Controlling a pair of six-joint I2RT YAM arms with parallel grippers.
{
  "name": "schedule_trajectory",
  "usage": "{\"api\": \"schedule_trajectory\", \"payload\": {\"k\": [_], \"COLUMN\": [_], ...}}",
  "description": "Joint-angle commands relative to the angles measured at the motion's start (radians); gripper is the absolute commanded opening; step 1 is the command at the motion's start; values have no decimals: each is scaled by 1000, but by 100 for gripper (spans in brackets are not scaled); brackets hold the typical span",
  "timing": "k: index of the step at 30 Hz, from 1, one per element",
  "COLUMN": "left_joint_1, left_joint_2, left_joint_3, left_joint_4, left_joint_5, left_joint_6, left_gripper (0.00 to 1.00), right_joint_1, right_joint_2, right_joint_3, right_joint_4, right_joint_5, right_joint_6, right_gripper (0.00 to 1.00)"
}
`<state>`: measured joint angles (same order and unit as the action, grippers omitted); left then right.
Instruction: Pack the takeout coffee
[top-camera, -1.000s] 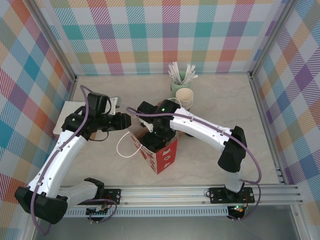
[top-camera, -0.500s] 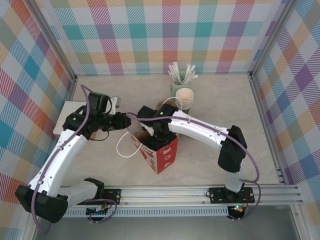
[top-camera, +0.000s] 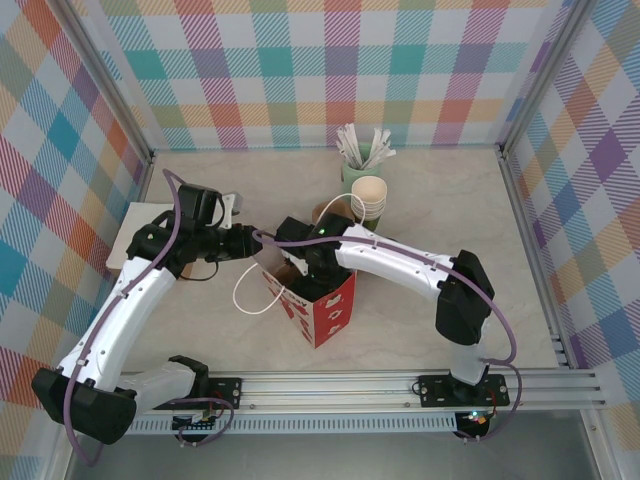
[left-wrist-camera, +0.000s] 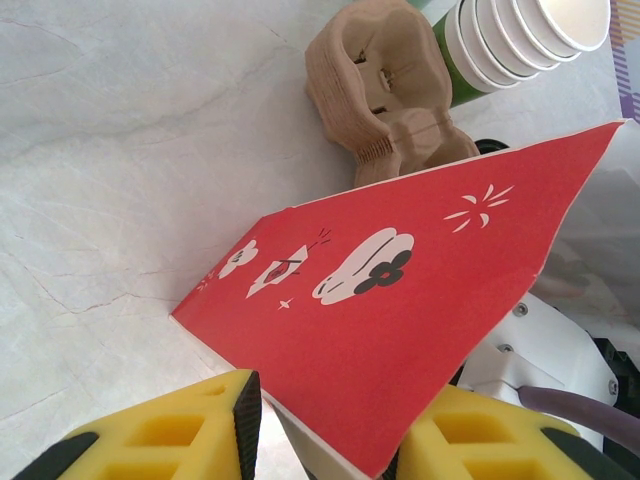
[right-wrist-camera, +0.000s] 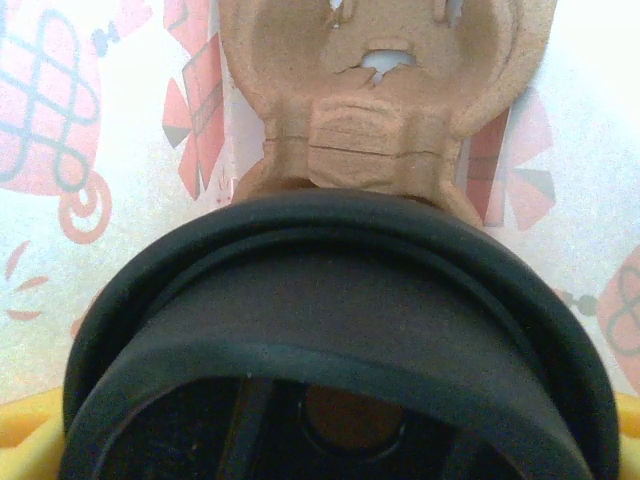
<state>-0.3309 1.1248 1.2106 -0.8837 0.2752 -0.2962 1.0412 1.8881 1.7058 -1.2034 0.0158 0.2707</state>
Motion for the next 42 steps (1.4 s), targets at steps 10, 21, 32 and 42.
{"api": "schedule_trajectory", "payload": {"k": [10,21,32,42], "left_joint_1": [10,10,10,10], "left_joint_2": [18,26,25,27], "left_joint_3": [1,-1,-5,-6], "left_joint_4": [-3,-1,2,3], "left_joint_5": [-25,-29,-29,-29], "left_joint_6": [0,-1,-4,-4], "left_gripper": [38,40,40,41], "right_joint_1": [-4,-4,-4,-4], "right_joint_2": [-20,-20,-2,-7], "right_joint_3": [-60,-138,-196,-198], "right_joint_4": [28,96,135,134], "right_joint_5": [7,-8,-41,-69], "right_joint_6": [-24,-38,-50,-53], "right_gripper": [86,86,87,87]}}
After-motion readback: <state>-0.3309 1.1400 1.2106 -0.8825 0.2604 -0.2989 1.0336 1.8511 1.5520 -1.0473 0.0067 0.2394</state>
